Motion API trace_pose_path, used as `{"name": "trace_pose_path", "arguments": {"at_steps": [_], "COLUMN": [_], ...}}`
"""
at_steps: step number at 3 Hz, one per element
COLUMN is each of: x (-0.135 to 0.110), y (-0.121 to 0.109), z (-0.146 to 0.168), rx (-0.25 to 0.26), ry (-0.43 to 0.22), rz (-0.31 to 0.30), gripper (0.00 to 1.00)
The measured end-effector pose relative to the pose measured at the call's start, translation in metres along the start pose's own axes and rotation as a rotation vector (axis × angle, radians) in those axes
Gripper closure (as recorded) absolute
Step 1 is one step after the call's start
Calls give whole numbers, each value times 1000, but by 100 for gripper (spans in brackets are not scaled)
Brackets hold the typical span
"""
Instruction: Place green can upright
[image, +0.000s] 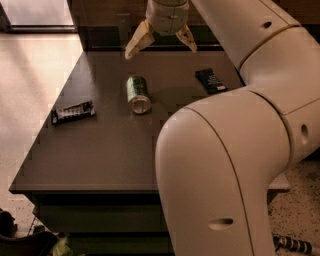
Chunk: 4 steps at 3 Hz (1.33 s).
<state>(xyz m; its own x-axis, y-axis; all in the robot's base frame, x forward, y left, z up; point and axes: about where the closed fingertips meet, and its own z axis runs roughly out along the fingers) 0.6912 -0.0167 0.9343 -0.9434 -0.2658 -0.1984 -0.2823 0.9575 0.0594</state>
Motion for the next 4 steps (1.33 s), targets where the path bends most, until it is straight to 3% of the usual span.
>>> {"name": "trace_pose_path", "arguments": {"at_steps": [1, 2, 3, 4], "x": [4, 15, 38, 52], "y": [18, 25, 23, 21], "z": [7, 31, 60, 74], "rx": [-21, -60, -92, -99], "ry": [30, 102, 190, 223], "rz": [16, 23, 34, 41], "gripper": [0, 0, 0, 0]}}
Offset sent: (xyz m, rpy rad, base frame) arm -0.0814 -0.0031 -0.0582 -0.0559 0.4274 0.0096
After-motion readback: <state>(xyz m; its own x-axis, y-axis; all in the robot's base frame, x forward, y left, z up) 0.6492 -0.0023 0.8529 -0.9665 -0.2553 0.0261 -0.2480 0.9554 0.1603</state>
